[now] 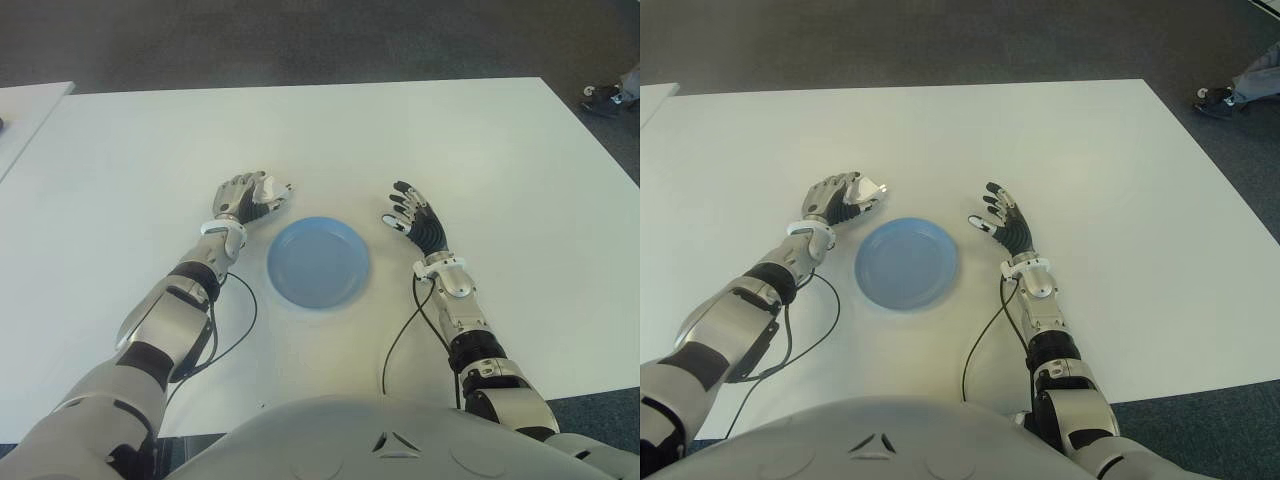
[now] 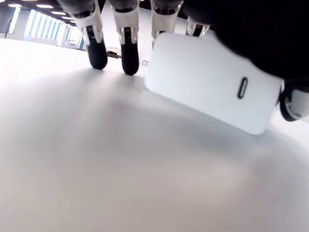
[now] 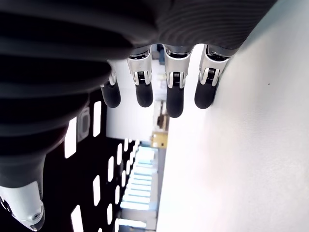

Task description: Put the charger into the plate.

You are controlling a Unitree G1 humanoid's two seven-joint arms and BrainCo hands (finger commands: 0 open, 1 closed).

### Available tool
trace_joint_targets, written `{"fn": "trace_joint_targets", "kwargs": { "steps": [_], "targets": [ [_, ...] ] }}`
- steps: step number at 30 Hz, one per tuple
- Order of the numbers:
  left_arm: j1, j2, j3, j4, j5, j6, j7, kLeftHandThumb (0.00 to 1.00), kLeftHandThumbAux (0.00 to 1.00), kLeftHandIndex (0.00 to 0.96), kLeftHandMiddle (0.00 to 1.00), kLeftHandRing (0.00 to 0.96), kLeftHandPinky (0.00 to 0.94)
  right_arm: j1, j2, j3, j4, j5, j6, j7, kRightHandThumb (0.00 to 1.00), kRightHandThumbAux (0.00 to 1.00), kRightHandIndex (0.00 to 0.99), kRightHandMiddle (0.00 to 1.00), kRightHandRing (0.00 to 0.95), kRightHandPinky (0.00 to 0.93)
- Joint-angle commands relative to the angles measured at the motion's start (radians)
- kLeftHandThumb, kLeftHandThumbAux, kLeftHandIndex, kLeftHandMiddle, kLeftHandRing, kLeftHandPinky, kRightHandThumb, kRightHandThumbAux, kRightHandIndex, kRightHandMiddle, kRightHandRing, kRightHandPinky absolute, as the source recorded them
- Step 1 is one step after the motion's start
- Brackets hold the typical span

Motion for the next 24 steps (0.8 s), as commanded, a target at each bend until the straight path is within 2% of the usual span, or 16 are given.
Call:
{"fn": "trace_joint_targets", "kwargs": {
  "steps": [1, 7, 18, 20, 22, 23, 24],
  "targets": [
    [0.065, -0.025, -0.017, 0.055, -0.004, 0.052, -0.187, 0.370, 0.302, 0.175, 0.296, 0.294, 0.321, 0.065, 0.014, 0.013, 0.044, -0.011, 0.078, -0.002, 0.131, 0.650, 0.114, 0.119, 0.136, 0.192],
    [0.051, -0.021, -0.026, 0.051, -0.001, 0.066, -0.233, 0.365, 0.317, 0.165, 0.271, 0.269, 0.295, 0.066, 0.014, 0.016, 0.040, -0.014, 0.082, -0.006, 0.125, 0.650, 0.120, 0.119, 0.134, 0.190],
    [0.048, -0.019, -0.028, 0.036, -0.001, 0.076, -0.236, 0.376, 0.324, 0.177, 0.240, 0.231, 0.256, 0.069, 0.012, 0.020, 0.029, -0.015, 0.091, -0.006, 0.117, 0.645, 0.121, 0.119, 0.135, 0.194],
    [0.051, -0.019, -0.023, 0.033, -0.005, 0.077, -0.222, 0.400, 0.336, 0.200, 0.264, 0.253, 0.292, 0.070, 0.012, 0.021, 0.027, -0.016, 0.092, -0.006, 0.113, 0.643, 0.119, 0.119, 0.134, 0.191],
    [0.055, -0.022, -0.015, 0.029, -0.011, 0.082, -0.197, 0.452, 0.344, 0.232, 0.343, 0.355, 0.373, 0.070, 0.012, 0.021, 0.027, -0.016, 0.093, -0.005, 0.110, 0.640, 0.117, 0.120, 0.135, 0.192],
    [0.057, -0.022, -0.011, 0.027, -0.013, 0.086, -0.185, 0.489, 0.352, 0.258, 0.432, 0.434, 0.435, 0.070, 0.012, 0.021, 0.025, -0.016, 0.094, -0.005, 0.108, 0.635, 0.116, 0.120, 0.135, 0.192],
    [0.059, -0.023, -0.009, 0.025, -0.014, 0.090, -0.175, 0.503, 0.355, 0.268, 0.464, 0.462, 0.458, 0.070, 0.012, 0.022, 0.024, -0.016, 0.095, -0.005, 0.108, 0.634, 0.116, 0.120, 0.135, 0.191]
  ]
}}
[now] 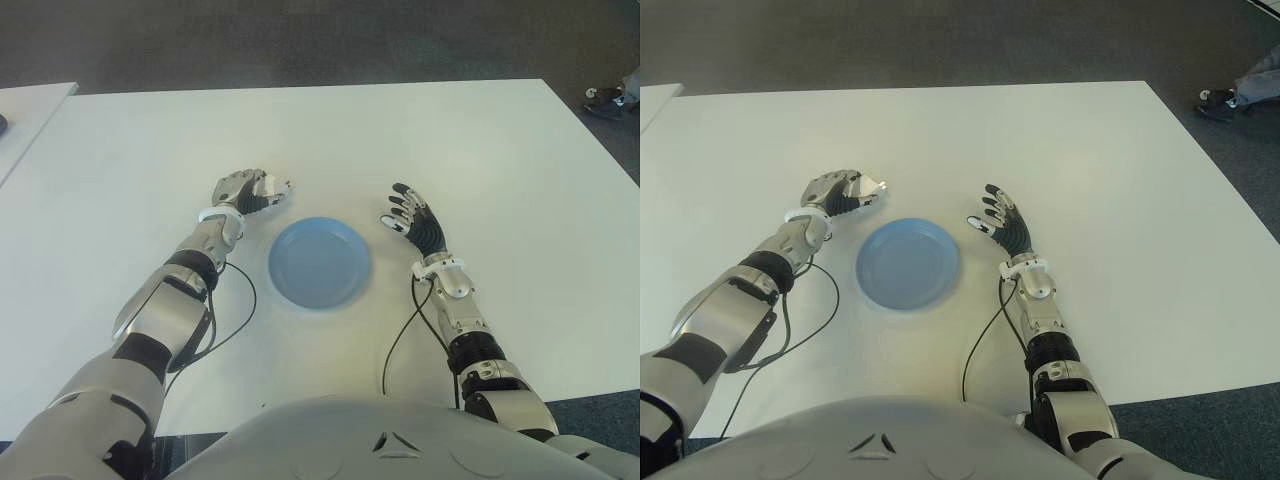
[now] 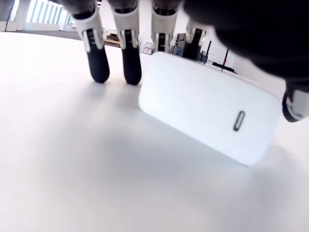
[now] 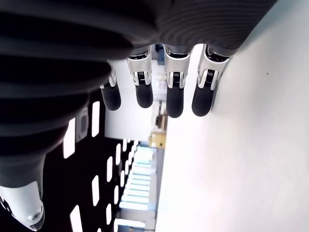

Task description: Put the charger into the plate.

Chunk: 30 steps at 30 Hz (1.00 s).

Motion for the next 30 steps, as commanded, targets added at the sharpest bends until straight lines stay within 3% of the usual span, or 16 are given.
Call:
{"fn": "trace_joint_targets", "kwargs": {
  "steps": [1, 5, 12, 13, 17, 30],
  "targets": [
    [0.102, -0.028, -0.007, 0.036, -0.004, 0.046, -0.044, 0.528, 0.363, 0.290, 0.522, 0.519, 0.501, 0.061, 0.012, 0.015, 0.041, -0.011, 0.075, 0.005, 0.106, 0.630, 0.115, 0.120, 0.135, 0.190],
    [0.108, -0.030, -0.017, 0.033, 0.012, 0.062, -0.004, 0.590, 0.398, 0.381, 0.647, 0.641, 0.573, 0.061, 0.011, 0.017, 0.038, -0.010, 0.080, 0.006, 0.095, 0.609, 0.116, 0.121, 0.134, 0.183],
    [0.109, -0.031, -0.046, 0.034, 0.042, 0.084, 0.042, 0.660, 0.448, 0.474, 0.728, 0.719, 0.616, 0.060, 0.010, 0.019, 0.036, -0.008, 0.087, 0.010, 0.075, 0.573, 0.124, 0.123, 0.128, 0.161],
    [0.109, -0.031, -0.048, 0.034, 0.043, 0.087, 0.045, 0.683, 0.532, 0.460, 0.738, 0.725, 0.616, 0.060, 0.009, 0.020, 0.036, -0.008, 0.088, 0.010, 0.073, 0.568, 0.125, 0.123, 0.126, 0.158],
    [0.109, -0.031, -0.052, 0.034, 0.046, 0.092, 0.050, 0.711, 0.651, 0.441, 0.762, 0.741, 0.628, 0.057, 0.009, 0.020, 0.040, -0.006, 0.089, 0.011, 0.068, 0.559, 0.130, 0.125, 0.124, 0.155],
    [0.111, -0.025, -0.081, 0.024, 0.062, 0.097, 0.066, 0.706, 0.686, 0.433, 0.783, 0.748, 0.645, 0.057, 0.008, 0.024, 0.038, -0.007, 0.091, 0.012, 0.074, 0.556, 0.129, 0.135, 0.132, 0.163]
  ]
}}
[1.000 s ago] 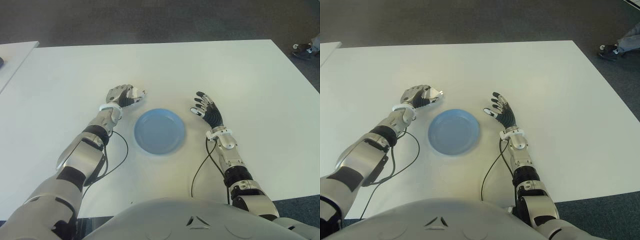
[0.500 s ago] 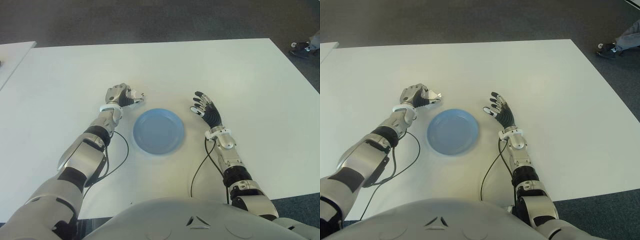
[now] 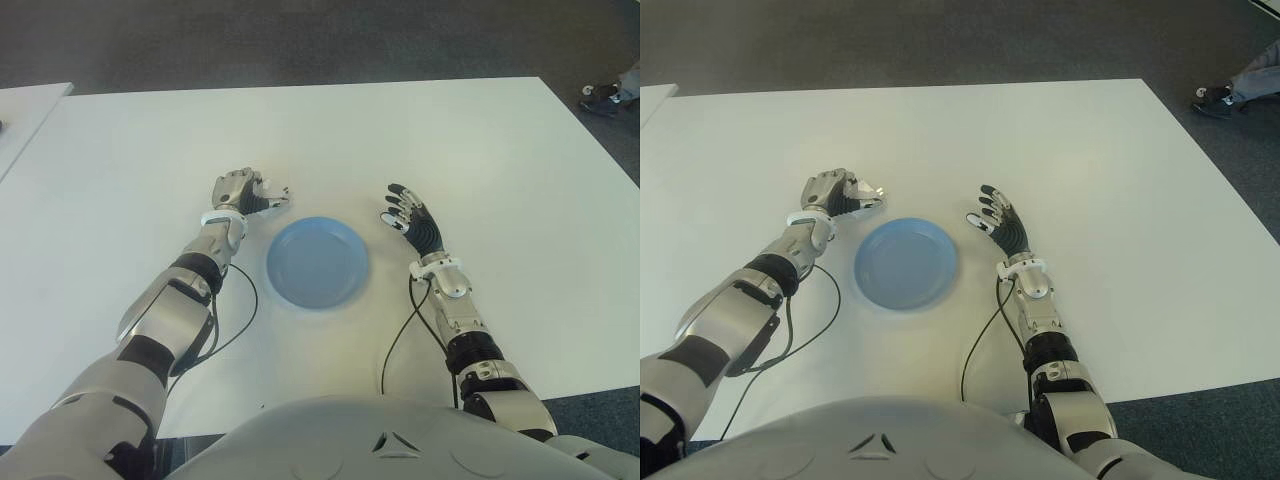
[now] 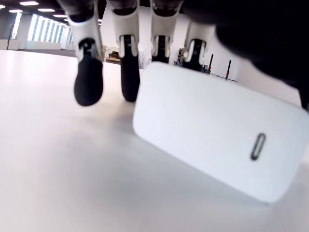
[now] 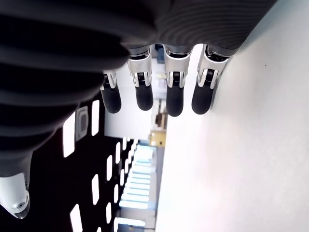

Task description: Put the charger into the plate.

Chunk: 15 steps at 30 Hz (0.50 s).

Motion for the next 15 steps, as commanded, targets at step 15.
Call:
{"fn": "trace_joint_targets", "kwargs": {
  "steps": [15],
  "targets": [
    [0.105, -0.023, -0.051, 0.036, 0.036, 0.051, -0.031, 0.720, 0.690, 0.443, 0.787, 0.774, 0.666, 0.063, 0.001, 0.014, 0.029, -0.010, 0.098, 0.013, 0.071, 0.548, 0.124, 0.143, 0.138, 0.162]
  ]
}}
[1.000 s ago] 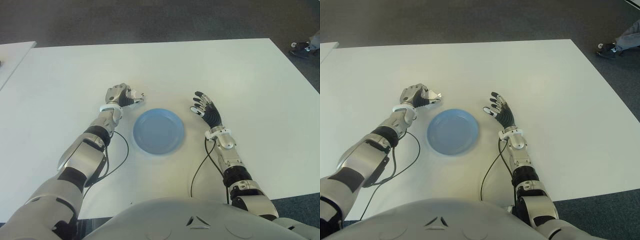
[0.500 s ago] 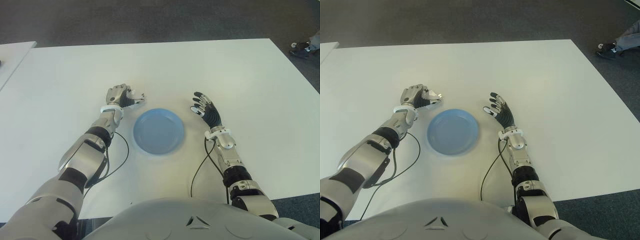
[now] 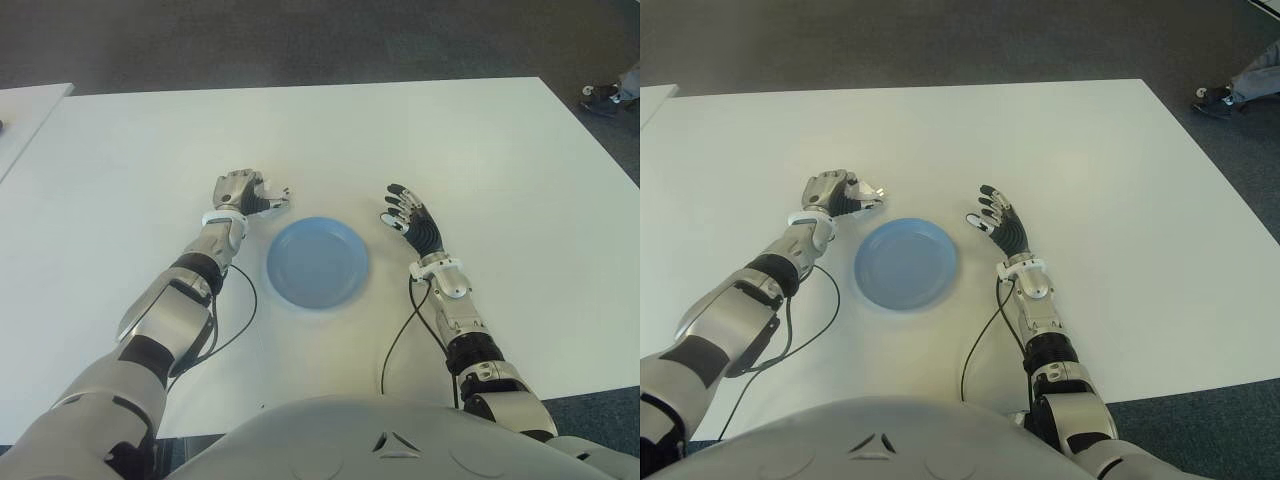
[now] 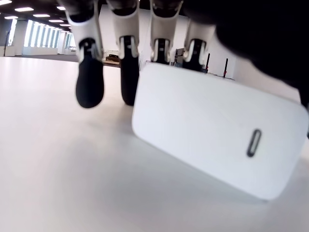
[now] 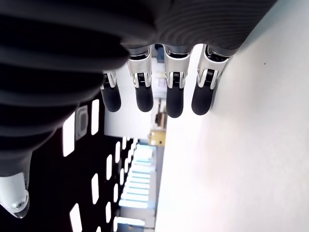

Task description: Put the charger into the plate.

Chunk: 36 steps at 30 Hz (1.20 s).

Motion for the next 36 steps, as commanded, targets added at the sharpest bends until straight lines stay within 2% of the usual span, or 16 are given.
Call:
{"fn": "trace_joint_targets", "kwargs": {
  "steps": [1, 5, 13, 19, 29, 33, 36],
  "targets": [
    [0.105, -0.023, -0.037, 0.043, 0.030, 0.035, -0.038, 0.720, 0.692, 0.443, 0.791, 0.780, 0.680, 0.057, 0.002, 0.010, 0.042, -0.009, 0.087, 0.013, 0.069, 0.546, 0.124, 0.144, 0.138, 0.161],
    [0.111, -0.022, -0.039, 0.036, 0.033, 0.033, -0.016, 0.722, 0.694, 0.444, 0.809, 0.800, 0.737, 0.060, 0.001, 0.011, 0.038, -0.008, 0.088, 0.017, 0.064, 0.543, 0.121, 0.145, 0.138, 0.158],
    [0.119, -0.016, -0.031, 0.015, 0.026, 0.019, 0.029, 0.728, 0.696, 0.443, 0.827, 0.817, 0.788, 0.059, -0.001, 0.011, 0.041, -0.008, 0.087, 0.022, 0.060, 0.542, 0.119, 0.148, 0.141, 0.162],
    [0.096, 0.011, -0.006, -0.091, 0.012, 0.043, 0.009, 0.735, 0.696, 0.443, 0.830, 0.819, 0.828, 0.059, -0.001, 0.012, 0.044, -0.011, 0.083, 0.021, 0.062, 0.554, 0.120, 0.147, 0.140, 0.161],
    [0.174, 0.106, 0.045, -0.475, 0.031, 0.117, -0.048, 0.738, 0.695, 0.443, 0.835, 0.824, 0.825, 0.060, 0.001, 0.013, 0.044, -0.008, 0.078, 0.026, 0.062, 0.573, 0.120, 0.146, 0.139, 0.161],
    [0.252, 0.152, 0.091, -0.743, 0.043, 0.159, -0.104, 0.737, 0.694, 0.443, 0.831, 0.820, 0.811, 0.061, 0.001, 0.012, 0.045, -0.002, 0.080, 0.035, 0.058, 0.577, 0.121, 0.149, 0.141, 0.160],
    [0.294, 0.165, 0.111, -0.865, 0.049, 0.181, -0.133, 0.736, 0.694, 0.443, 0.829, 0.818, 0.807, 0.060, 0.001, 0.011, 0.049, 0.001, 0.079, 0.037, 0.058, 0.571, 0.122, 0.152, 0.145, 0.160]
  ]
}}
